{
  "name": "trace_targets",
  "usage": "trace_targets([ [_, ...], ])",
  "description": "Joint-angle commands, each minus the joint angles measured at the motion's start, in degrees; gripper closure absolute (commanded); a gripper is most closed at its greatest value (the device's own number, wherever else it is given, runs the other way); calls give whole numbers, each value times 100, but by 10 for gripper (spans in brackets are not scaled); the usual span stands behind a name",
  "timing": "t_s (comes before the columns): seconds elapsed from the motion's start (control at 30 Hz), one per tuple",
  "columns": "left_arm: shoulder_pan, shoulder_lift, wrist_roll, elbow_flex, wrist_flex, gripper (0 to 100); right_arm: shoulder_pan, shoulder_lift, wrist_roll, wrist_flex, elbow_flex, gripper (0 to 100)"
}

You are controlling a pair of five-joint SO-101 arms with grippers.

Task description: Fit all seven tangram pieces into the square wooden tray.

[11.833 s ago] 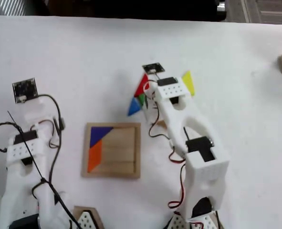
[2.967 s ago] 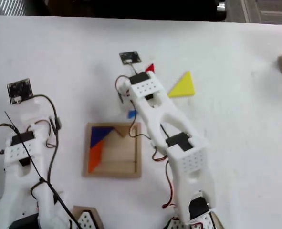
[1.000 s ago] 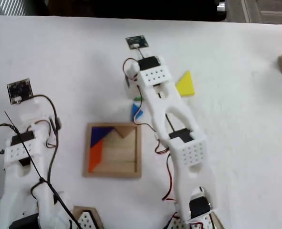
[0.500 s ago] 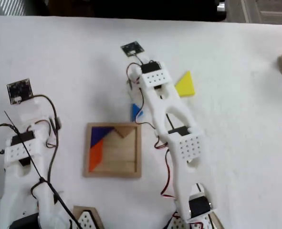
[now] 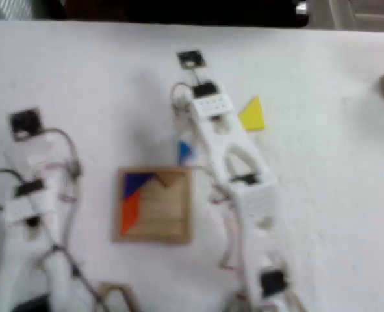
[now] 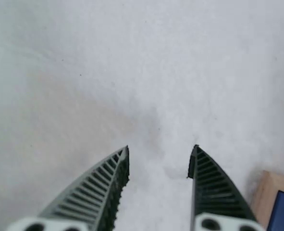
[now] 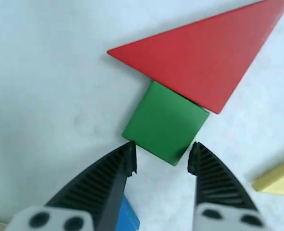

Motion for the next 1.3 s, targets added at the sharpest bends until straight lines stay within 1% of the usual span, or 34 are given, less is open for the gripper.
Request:
trace_targets([
  [0.0, -31, 4, -35, -220, -176, 789, 31, -470, -70, -22, -237, 822],
  [0.13, -31, 4, -35, -220, -176, 789, 154, -664, -62, 567, -281, 830],
  [0.17, -31, 4, -35, -220, -176, 789, 224, -743, -26, 699, -281, 853],
  [0.23, -31, 4, -35, -220, -176, 789, 479, -927, 53, 804, -281, 932],
  [0.27, -31, 4, -35, -220, -176, 789, 611, -1007, 211, 787, -281, 969],
  [0.3, -31, 4, -35, -220, -176, 789, 725, -1059, 413, 778, -281, 989],
  [0.33, -31, 4, -35, -220, -176, 789, 840, -1112, 571, 760, -281, 976],
  [0.43, -31, 4, -35, -220, -176, 789, 1059, -1147, 932, 382, -281, 981],
  [0.6, -31, 4, -35, -220, -176, 789, 1226, -655, 1248, -1191, -281, 980],
  [0.7, -31, 4, -35, -220, -176, 789, 1200, -171, 2013, -2334, -378, 980],
  [0.77, -31, 4, -35, -220, -176, 789, 1156, 145, 2567, -2765, -668, 980],
  [0.87, -31, 4, -35, -220, -176, 789, 1077, 567, 3095, -2879, -1187, 980],
  [1.2, -31, 4, -35, -202, -308, 789, 681, 2158, 3095, -2853, -2708, 980],
  [1.27, -31, 4, -35, -202, -308, 789, 611, 2387, 3095, -2633, -2901, 980],
])
